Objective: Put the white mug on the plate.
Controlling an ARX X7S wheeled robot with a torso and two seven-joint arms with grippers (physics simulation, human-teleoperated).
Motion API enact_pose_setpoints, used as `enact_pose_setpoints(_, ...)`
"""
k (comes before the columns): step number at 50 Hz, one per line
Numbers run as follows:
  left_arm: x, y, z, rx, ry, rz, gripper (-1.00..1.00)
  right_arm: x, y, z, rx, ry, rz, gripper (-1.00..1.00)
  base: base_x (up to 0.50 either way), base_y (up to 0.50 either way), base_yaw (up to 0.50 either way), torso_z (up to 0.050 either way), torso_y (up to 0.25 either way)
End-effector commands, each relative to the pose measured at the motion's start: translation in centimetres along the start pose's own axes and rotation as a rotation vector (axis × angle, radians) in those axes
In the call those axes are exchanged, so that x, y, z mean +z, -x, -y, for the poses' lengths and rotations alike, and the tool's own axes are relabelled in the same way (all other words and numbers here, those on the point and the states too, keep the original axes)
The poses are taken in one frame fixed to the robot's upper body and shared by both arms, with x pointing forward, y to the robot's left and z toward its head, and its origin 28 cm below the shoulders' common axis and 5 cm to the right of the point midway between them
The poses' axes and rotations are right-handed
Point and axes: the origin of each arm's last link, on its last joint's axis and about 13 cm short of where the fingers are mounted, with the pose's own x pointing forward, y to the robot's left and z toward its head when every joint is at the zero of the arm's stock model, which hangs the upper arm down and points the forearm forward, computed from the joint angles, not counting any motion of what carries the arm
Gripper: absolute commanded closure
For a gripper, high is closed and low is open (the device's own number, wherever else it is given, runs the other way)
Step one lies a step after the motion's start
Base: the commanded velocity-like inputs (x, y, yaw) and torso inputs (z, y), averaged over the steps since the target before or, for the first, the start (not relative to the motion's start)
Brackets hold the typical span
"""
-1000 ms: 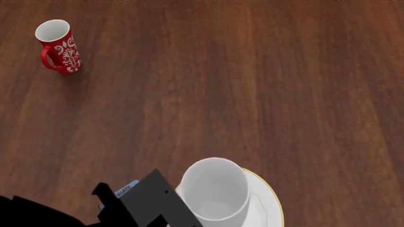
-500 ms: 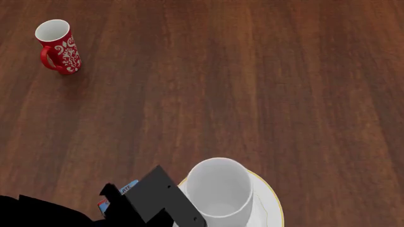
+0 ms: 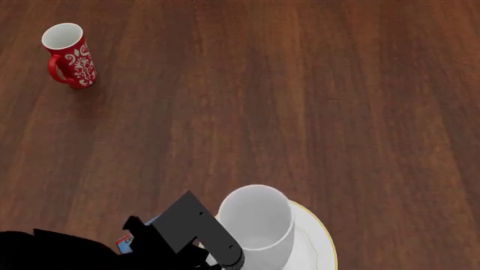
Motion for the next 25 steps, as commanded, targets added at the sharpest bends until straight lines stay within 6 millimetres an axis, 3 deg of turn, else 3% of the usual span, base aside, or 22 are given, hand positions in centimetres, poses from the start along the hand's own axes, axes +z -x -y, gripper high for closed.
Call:
enact_pose_setpoints(1,-0.35,-0.77,-0.29,-0.003,0.011,-0.008,1.00,-0.17,0.05,0.02,-0.002,-0.001,-0.004,-1.00,0.00,0.00,0.00,0.000,0.000)
enact_pose_setpoints(25,-1.31,-1.25,-0.45,0.001,0.011,-0.053,1.00,-0.09,0.18,0.02,-0.003,0.002,-0.004,-1.00,0.00,0.00,0.00,0.000,0.000)
